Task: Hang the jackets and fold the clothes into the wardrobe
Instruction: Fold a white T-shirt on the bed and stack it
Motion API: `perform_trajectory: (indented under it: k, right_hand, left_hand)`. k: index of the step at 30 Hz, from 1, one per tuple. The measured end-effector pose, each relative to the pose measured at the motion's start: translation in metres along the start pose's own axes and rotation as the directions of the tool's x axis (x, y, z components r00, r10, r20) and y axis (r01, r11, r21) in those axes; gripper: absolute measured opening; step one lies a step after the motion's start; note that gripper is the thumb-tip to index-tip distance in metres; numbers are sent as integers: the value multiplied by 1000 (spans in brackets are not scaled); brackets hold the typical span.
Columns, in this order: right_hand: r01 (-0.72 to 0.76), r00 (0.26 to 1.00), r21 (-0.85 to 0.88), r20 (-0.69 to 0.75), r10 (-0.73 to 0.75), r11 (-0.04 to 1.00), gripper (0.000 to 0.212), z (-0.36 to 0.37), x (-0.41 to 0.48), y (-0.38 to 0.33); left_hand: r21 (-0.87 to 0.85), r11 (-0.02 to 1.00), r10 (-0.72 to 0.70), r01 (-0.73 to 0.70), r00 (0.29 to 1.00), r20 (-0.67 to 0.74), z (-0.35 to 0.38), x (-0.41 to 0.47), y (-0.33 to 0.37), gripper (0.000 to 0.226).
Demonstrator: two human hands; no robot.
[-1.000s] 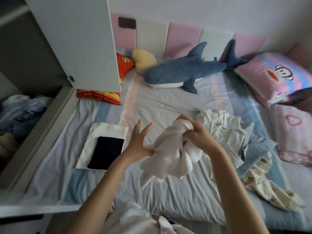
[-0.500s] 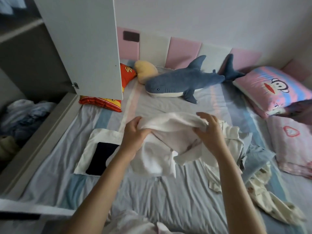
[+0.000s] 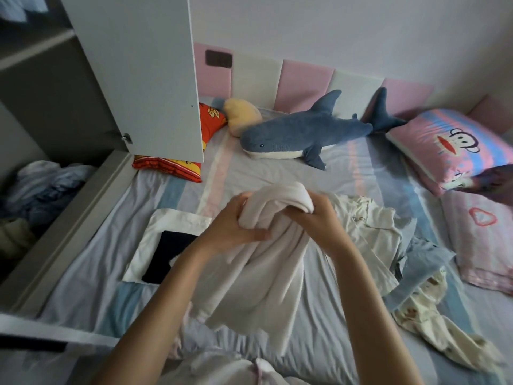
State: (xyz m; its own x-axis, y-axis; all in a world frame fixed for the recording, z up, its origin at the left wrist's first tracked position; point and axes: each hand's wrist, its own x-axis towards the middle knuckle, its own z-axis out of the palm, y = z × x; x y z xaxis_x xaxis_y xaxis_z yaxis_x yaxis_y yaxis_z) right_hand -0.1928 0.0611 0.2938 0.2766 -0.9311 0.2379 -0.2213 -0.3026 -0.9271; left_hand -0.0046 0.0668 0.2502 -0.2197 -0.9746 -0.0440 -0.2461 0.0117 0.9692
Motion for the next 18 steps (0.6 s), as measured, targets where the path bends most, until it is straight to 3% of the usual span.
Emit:
perform_trajectory:
  k: [2,5,8,13,18]
  right_hand:
    - [-42,997,105,-53,47,994,26,-6,0,1]
    - [-64,982,178,-164,93,982,29,-16,-1,5]
    - [-95,960,167,-246,134,981,28,-26,-5,10]
    - [-264,865,-8,-445,233,964,15,-51,-11,38]
    - [-511,800,-60,-399,448,858,20,-50,-20,65]
  left_hand:
    - [5,995,-103,103,991,84,4,-5,-13,67]
    - [-85,981,-169,176,982,86,7,-8,-19,50]
    - [-195,959,-191,205,978,90,0,-10,-19,60]
    - [-405,912,-8,64,990,139,-14,-13,0,77]
    - [-216,976,62,12,940,335,-11,-13,24,106]
